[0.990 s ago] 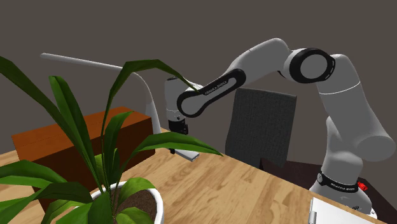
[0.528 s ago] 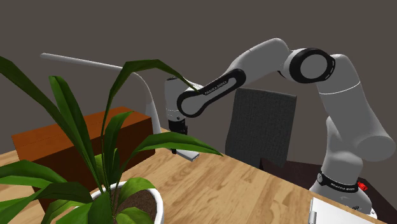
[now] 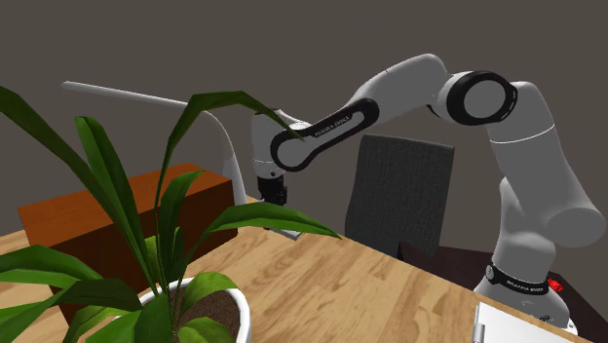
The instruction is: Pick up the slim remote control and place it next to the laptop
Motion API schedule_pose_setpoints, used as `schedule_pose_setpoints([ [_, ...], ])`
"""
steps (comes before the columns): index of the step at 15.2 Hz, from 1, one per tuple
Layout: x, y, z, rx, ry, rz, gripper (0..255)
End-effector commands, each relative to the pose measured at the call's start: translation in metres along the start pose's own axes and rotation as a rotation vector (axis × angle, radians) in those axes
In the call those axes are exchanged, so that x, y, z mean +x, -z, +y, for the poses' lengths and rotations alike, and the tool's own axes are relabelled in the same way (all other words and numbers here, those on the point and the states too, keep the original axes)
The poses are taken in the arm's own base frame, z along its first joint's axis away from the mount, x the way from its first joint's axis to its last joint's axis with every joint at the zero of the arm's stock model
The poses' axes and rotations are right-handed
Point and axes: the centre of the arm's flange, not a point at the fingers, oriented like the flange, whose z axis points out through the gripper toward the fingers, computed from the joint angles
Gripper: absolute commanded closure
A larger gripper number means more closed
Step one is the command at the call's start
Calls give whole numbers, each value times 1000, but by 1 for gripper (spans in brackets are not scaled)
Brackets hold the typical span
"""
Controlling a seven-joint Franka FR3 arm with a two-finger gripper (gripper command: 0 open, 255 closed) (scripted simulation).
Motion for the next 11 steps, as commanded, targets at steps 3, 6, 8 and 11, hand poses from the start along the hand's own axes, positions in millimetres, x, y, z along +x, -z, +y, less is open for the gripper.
schedule_pose_setpoints([
  [3, 0, 21, 0, 0, 0, 0, 255],
  [6, 0, 36, 0, 0, 0, 0, 255],
  [8, 0, 47, 0, 0, 0, 0, 255],
  [11, 0, 63, 0, 0, 0, 0, 255],
])
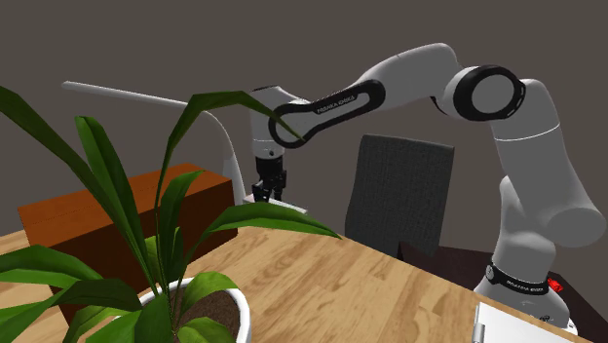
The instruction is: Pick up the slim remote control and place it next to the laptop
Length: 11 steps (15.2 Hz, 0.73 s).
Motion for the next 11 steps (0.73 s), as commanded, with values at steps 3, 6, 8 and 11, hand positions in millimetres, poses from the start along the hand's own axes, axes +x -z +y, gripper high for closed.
schedule_pose_setpoints([
  [3, -1, 21, 0, 0, 0, 0, 255],
  [6, -11, 27, -9, 0, 0, 0, 255],
  [8, -31, 28, -26, 0, 0, 0, 255],
  [11, -61, 29, -52, 0, 0, 0, 255],
])
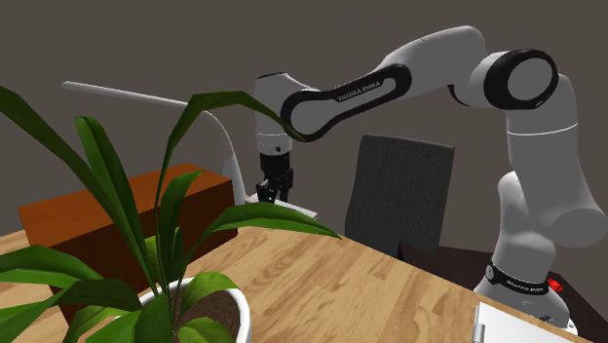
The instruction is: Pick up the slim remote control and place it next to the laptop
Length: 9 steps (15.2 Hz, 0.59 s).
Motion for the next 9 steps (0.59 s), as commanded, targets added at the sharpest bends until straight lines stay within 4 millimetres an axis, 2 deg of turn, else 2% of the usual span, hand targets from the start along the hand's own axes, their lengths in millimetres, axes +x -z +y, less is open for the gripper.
schedule_pose_setpoints([
  [1, -20, -2, -17, 0, -1, 0, 255],
  [9, -100, 0, -86, 0, -1, 0, 255],
])
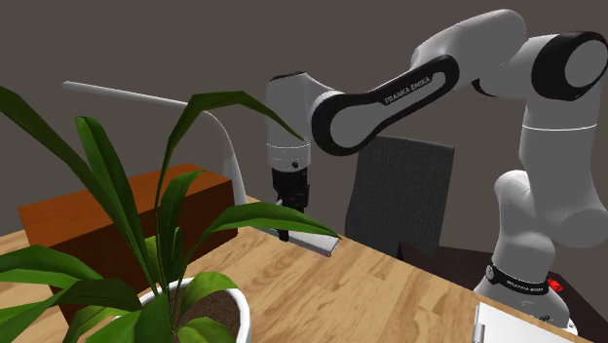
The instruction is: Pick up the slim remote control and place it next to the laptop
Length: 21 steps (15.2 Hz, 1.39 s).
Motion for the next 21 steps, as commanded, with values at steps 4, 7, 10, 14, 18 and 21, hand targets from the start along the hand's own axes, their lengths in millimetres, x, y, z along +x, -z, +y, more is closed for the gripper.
schedule_pose_setpoints([
  [4, -52, 0, -45, 0, -1, 1, 255],
  [7, -82, 1, -71, 0, -1, 1, 255],
  [10, -112, 2, -97, 0, -1, 1, 255],
  [14, -152, 3, -131, 0, -1, 1, 255],
  [18, -192, 4, -166, 0, -1, 1, 255],
  [21, -222, 5, -192, 0, -1, 1, 255],
])
